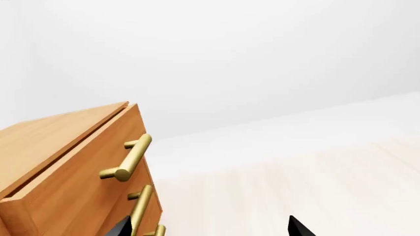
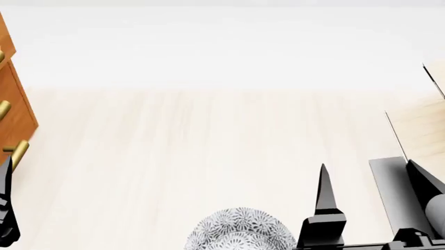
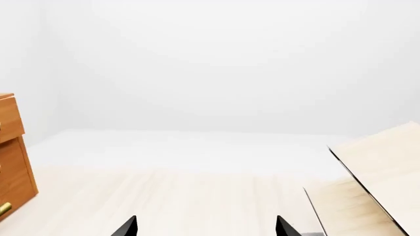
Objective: Close the top drawer of the cabinet and put the bowl on top of it.
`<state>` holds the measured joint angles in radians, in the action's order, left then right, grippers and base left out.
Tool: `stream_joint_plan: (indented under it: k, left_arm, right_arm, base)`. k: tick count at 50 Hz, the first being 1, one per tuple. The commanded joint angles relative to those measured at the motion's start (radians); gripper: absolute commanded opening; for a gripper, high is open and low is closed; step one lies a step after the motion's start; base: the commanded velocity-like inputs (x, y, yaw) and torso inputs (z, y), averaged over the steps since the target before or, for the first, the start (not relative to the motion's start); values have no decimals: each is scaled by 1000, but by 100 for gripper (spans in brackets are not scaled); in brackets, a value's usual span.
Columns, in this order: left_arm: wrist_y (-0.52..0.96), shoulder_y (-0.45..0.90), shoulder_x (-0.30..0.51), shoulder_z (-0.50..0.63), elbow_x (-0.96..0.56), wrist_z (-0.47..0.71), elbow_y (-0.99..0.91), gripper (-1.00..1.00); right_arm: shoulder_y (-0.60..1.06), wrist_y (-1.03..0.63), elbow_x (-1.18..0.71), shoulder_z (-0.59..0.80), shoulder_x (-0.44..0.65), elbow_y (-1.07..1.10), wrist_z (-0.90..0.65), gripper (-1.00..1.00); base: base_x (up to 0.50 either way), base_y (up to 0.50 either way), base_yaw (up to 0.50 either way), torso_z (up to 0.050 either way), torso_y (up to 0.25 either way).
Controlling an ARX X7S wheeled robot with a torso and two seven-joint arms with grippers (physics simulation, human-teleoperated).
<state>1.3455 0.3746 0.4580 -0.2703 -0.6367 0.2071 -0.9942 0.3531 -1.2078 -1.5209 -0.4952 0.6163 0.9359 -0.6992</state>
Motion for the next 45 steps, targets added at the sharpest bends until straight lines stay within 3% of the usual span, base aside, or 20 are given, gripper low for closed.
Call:
stream_joint_plan:
  k: [1,21,31,39,45]
  left_arm:
    - [-15,4,-2,-18,-12,2,-4,100]
    - [-37,-18,3,-33,-51,19,6,100]
    - [-99,-37,16,15,-23,21,38,100]
    - [-24,75,-14,49,-51,54,97,100]
    - [-56,112,-22,87,-22,64,166,100]
  right_arm:
    - [-12,5,19,-15,-8,-3,26,100]
    - [-38,24,54,-15,-15,3,56,100]
    - [-57,39,108,-15,-26,17,93,100]
    - [-55,46,106,-14,-19,14,91,100]
    - [-61,53,92,-26,-7,14,88,100]
  base:
    - [500,0,0,0,0]
    - [500,0,0,0,1]
    - [0,0,0,0,0]
    - [0,0,0,0,0]
    - [0,0,0,0,0]
